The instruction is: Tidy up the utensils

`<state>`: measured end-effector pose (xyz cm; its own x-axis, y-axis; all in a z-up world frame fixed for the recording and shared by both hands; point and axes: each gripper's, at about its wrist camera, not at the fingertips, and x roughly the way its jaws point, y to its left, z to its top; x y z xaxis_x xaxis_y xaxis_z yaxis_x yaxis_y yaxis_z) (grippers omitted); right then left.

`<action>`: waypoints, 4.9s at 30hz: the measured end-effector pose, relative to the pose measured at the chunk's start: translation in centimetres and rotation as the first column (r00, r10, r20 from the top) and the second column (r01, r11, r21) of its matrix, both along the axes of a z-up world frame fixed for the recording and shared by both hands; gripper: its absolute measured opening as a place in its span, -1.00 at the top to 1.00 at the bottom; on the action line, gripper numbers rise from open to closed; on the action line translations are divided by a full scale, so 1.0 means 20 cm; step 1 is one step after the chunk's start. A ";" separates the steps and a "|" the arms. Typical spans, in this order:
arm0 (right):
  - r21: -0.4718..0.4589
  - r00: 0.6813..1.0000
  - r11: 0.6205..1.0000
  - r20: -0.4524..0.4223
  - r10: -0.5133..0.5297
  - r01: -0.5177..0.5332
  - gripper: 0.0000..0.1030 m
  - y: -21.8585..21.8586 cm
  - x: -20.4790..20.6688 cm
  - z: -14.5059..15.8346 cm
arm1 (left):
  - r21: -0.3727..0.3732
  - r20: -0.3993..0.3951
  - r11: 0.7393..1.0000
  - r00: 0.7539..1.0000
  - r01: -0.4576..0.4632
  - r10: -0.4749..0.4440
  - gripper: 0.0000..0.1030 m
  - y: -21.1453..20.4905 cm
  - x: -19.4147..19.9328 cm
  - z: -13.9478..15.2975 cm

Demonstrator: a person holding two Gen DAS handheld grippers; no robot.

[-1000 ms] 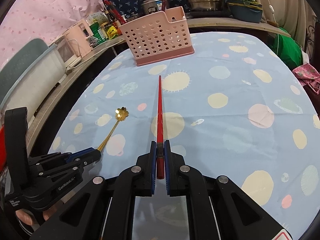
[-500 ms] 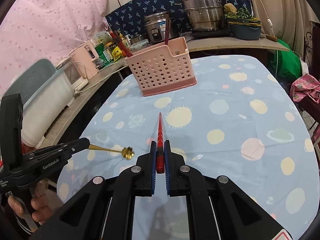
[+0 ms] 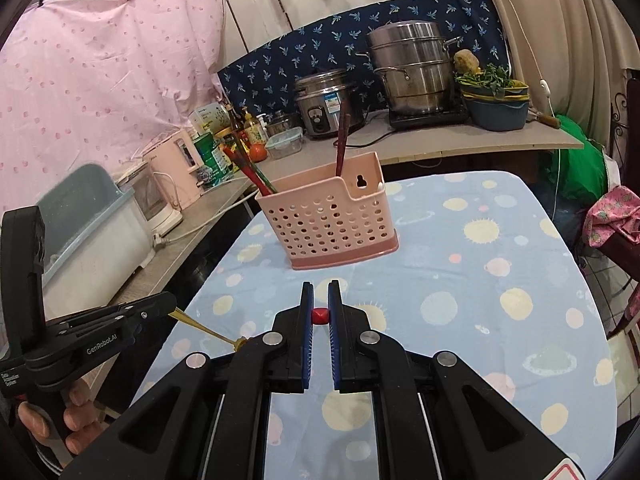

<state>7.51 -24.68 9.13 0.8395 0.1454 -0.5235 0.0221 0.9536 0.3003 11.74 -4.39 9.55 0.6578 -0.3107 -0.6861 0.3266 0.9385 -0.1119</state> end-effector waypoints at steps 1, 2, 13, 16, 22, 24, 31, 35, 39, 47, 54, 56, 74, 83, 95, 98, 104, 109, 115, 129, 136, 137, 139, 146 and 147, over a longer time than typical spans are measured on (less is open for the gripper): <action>-0.001 1.000 1.000 0.005 -0.001 0.001 0.86 0.00 0.02 0.01 | 0.000 0.007 1.000 1.000 0.001 -0.001 0.98 -0.01 0.02 0.02; -0.001 1.000 1.000 0.009 -0.001 0.001 0.86 -0.01 0.05 0.03 | 0.001 0.013 1.000 1.000 0.001 -0.001 0.98 -0.02 0.03 0.04; -0.004 0.997 1.000 0.079 -0.001 0.001 0.86 -0.08 0.31 0.30 | -0.007 0.084 1.000 0.996 0.005 -0.004 0.98 -0.10 0.29 0.29; -0.012 0.995 1.000 0.103 -0.006 0.007 0.86 -0.10 0.39 0.38 | -0.008 0.109 1.000 0.994 0.001 0.000 0.98 -0.12 0.36 0.36; -0.021 0.986 0.999 0.166 -0.032 0.036 0.86 -0.13 0.53 0.54 | -0.006 0.145 1.000 0.989 -0.014 0.015 0.98 -0.16 0.51 0.48; -0.013 0.981 0.999 0.189 -0.040 0.043 0.86 -0.14 0.58 0.60 | 0.000 0.156 1.000 0.988 -0.018 0.017 0.98 -0.18 0.56 0.51; 0.007 0.958 0.997 0.277 -0.079 0.081 0.87 -0.20 0.76 0.81 | 0.009 0.171 0.999 0.985 -0.034 0.032 0.98 -0.24 0.73 0.57; -0.006 0.959 0.996 0.270 -0.085 0.090 0.86 -0.20 0.88 0.82 | 0.023 0.157 0.999 0.987 -0.041 0.037 0.98 -0.27 0.82 0.54; -0.025 0.971 0.996 0.227 -0.073 0.081 0.86 -0.17 1.01 0.75 | 0.033 0.132 0.999 0.990 -0.043 0.039 0.98 -0.29 0.90 0.48; -0.059 0.991 0.997 0.124 -0.041 0.049 0.86 -0.12 1.17 0.52 | 0.042 0.078 0.998 0.996 -0.045 0.041 0.98 -0.30 0.98 0.34; -0.083 0.998 0.996 0.056 -0.033 0.038 0.86 -0.10 1.23 0.36 | 0.049 0.047 0.998 0.998 -0.045 0.043 0.98 -0.31 1.01 0.27; -0.086 0.999 0.996 0.041 -0.030 0.034 0.86 -0.09 1.24 0.33 | 0.049 0.039 0.998 0.998 -0.044 0.042 0.98 -0.32 1.02 0.26; -0.104 0.998 0.994 0.047 -0.028 0.033 0.49 -0.11 1.07 0.31 | 0.075 0.115 0.992 0.989 -0.100 0.091 0.33 -0.33 0.93 0.29; -0.124 0.999 0.992 0.043 -0.017 0.022 0.37 -0.08 0.83 0.31 | 0.086 0.149 0.989 0.984 -0.116 0.103 0.08 -0.30 0.77 0.32; -0.123 1.000 0.992 -0.010 -0.022 0.021 0.18 -0.04 0.51 0.18 | 0.096 0.129 0.990 0.987 -0.106 0.093 -0.19 -0.27 0.53 0.27; -0.120 0.999 0.992 -0.027 -0.031 0.028 0.15 -0.04 0.45 0.13 | 0.100 0.118 0.989 0.989 -0.105 0.093 -0.24 -0.27 0.47 0.24; -0.140 0.997 0.989 -0.058 -0.047 0.038 0.10 -0.02 0.35 0.04 | 0.108 0.095 0.988 0.990 -0.111 0.101 -0.37 -0.25 0.39 0.15; -0.167 0.995 0.985 -0.079 -0.054 0.041 0.06 0.01 0.30 -0.02 | 0.117 0.078 0.986 0.991 -0.116 0.107 -0.46 -0.23 0.33 0.09; -0.189 0.994 0.981 -0.089 -0.065 0.047 -0.04 0.03 0.25 -0.08 | 0.119 0.056 0.984 0.991 -0.130 0.125 -0.58 -0.20 0.28 0.01; -0.201 0.989 0.978 -0.122 -0.079 0.053 -0.19 0.08 0.21 -0.18 | 0.138 0.037 0.977 0.986 -0.164 0.161 -0.74 -0.15 0.22 -0.10; -0.212 0.988 0.975 -0.120 -0.097 0.070 -0.30 0.08 0.20 -0.19 | 0.147 0.042 0.973 0.984 -0.178 0.173 -0.79 -0.14 0.20 -0.13; -0.212 0.988 0.975 -0.123 -0.098 0.071 -0.31 0.08 0.20 -0.19 | 0.148 0.042 0.973 0.984 -0.178 0.174 -0.80 -0.14 0.20 -0.14; -0.207 0.987 0.976 -0.130 -0.099 0.070 -0.32 0.08 0.21 -0.20 | 0.145 0.039 0.973 0.984 -0.179 0.175 -0.80 -0.14 0.20 -0.15; -0.203 0.985 0.976 -0.130 -0.112 0.084 -0.57 0.06 0.22 -0.22 | 0.145 0.039 0.973 0.983 -0.181 0.178 -0.84 -0.13 0.18 -0.18; -0.204 0.985 0.975 -0.128 -0.116 0.088 -0.59 0.06 0.22 -0.22 | 0.146 0.038 0.972 0.983 -0.182 0.179 -0.85 -0.13 0.18 -0.19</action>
